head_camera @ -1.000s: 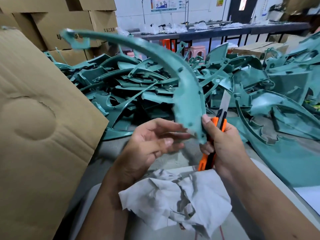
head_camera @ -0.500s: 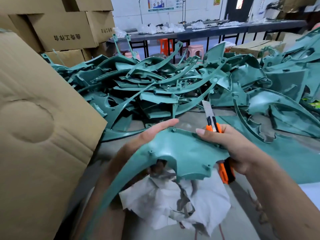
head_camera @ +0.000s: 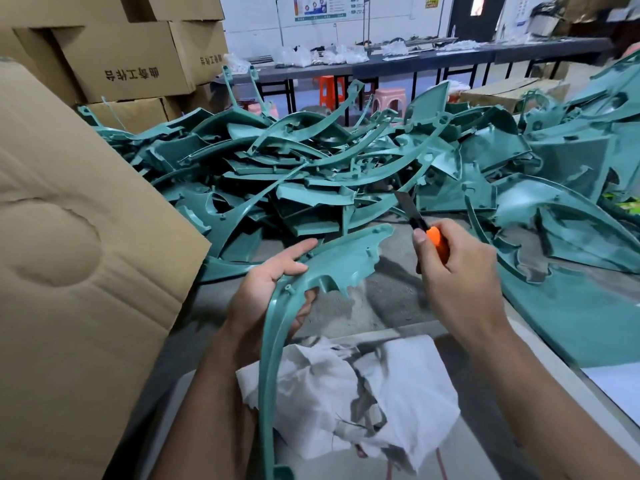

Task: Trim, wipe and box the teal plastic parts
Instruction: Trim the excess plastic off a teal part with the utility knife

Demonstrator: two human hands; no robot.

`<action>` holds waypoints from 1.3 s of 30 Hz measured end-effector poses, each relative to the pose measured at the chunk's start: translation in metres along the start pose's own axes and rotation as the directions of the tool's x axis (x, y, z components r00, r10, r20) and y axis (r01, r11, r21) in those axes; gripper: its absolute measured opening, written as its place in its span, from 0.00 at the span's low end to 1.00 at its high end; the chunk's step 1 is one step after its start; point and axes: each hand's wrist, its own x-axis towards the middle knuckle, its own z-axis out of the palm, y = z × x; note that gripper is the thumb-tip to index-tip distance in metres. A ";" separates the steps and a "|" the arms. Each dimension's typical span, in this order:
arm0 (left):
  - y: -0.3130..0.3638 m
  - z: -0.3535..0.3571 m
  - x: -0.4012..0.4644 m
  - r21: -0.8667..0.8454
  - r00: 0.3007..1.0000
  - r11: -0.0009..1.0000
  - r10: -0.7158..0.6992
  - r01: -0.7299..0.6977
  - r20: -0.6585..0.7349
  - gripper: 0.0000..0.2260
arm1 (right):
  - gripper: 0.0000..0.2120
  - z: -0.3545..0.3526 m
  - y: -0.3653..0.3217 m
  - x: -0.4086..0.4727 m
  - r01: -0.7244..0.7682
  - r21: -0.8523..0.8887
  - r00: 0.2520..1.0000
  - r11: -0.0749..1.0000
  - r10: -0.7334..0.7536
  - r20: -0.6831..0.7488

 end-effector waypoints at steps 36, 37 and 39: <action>0.003 0.016 -0.004 0.137 0.990 0.985 0.118 -0.107 -0.077 0.12 | 0.18 0.010 -0.022 -0.012 0.251 -0.032 0.968 0.967 -0.251 -0.006; 0.000 0.020 -0.002 0.103 0.991 0.989 0.116 -0.109 -0.063 0.11 | 0.18 0.010 -0.022 -0.012 0.241 -0.038 0.970 0.970 -0.242 -0.027; -0.004 0.026 0.000 0.030 0.989 0.991 0.131 -0.129 -0.070 0.11 | 0.17 0.010 -0.021 -0.011 0.219 -0.036 0.974 0.975 -0.220 -0.045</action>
